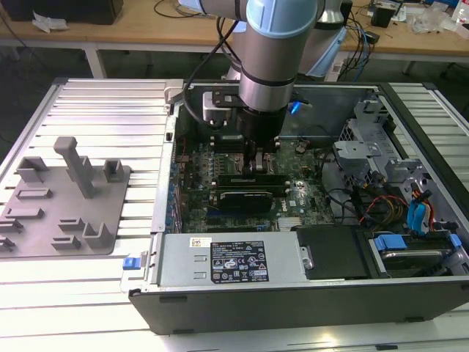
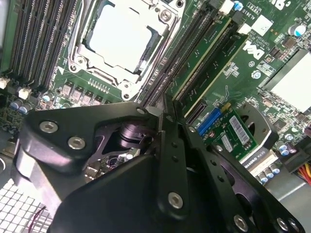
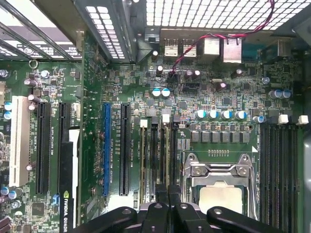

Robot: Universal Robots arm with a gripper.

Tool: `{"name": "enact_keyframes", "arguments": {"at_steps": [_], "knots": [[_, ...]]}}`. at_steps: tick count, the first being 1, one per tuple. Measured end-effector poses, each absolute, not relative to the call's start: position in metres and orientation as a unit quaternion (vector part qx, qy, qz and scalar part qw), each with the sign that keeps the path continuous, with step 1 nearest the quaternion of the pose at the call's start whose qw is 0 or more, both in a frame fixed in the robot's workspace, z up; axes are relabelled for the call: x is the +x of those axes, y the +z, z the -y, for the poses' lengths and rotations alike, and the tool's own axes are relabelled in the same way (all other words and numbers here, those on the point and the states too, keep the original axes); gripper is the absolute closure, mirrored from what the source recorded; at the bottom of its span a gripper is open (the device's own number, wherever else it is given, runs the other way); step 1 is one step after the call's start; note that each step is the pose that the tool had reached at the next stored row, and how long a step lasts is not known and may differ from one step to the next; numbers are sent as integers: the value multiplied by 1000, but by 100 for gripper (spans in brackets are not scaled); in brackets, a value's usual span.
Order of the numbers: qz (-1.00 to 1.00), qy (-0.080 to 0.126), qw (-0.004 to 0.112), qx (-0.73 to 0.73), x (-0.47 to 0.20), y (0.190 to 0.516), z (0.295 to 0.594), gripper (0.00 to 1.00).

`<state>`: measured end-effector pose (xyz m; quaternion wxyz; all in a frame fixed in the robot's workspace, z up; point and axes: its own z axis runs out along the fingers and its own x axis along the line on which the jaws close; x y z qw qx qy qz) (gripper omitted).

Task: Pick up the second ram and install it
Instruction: 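Insert the second ram into the second slot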

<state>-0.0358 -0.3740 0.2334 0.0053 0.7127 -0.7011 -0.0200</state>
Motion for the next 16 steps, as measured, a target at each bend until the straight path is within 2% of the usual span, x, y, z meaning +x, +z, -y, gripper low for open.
{"name": "enact_keyframes", "arguments": {"at_steps": [10,11,13,16], "knots": [[701,-20,4,713,-36,226,374,91],[701,-20,5,713,-36,225,374,84],[701,-20,5,713,-36,226,374,84],[701,-20,5,713,-36,247,374,84]]}}
